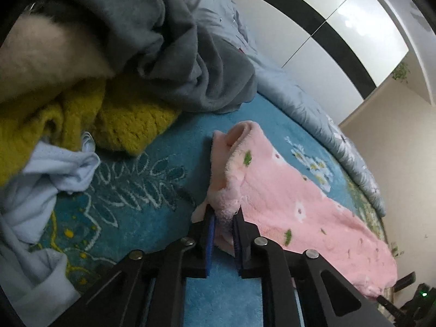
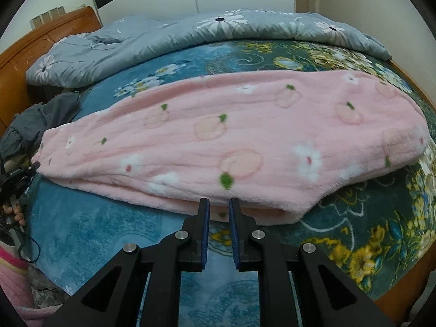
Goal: Fold clothes
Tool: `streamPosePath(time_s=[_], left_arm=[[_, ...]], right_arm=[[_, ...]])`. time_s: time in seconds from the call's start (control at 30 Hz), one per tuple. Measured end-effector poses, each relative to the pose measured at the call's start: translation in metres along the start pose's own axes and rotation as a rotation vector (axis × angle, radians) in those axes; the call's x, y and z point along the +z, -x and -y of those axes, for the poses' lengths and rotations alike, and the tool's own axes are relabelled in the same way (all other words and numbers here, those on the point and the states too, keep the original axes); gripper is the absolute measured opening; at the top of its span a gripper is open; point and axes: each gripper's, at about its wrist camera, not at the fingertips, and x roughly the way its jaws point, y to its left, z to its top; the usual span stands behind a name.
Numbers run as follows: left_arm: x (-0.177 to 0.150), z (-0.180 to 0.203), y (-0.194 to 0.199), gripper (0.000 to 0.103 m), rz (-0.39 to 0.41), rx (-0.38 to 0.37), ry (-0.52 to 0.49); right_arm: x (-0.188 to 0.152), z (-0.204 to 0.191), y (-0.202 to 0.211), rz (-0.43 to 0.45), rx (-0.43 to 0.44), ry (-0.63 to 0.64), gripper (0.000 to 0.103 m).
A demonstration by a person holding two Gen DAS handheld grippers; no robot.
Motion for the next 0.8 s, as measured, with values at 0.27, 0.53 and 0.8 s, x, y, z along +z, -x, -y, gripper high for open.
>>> streamPosePath(time_s=[0.27, 0.53, 0.8], left_arm=[[0.004, -0.018, -0.011, 0.056, -0.027, -0.041, 0.063], [0.002, 0.019, -0.001, 0.020, 0.018, -0.104, -0.017], [-0.035, 0.141, -0.012, 0.017, 0.031, -0.070, -0.450]], right_arm=[[0.001, -0.012, -0.006, -0.011, 0.017, 0.019, 0.014], [-0.001, -0.007, -0.004, -0.014, 0.020, 0.007, 0.014], [-0.005, -0.008, -0.008, -0.034, 0.031, 0.002, 0.014]])
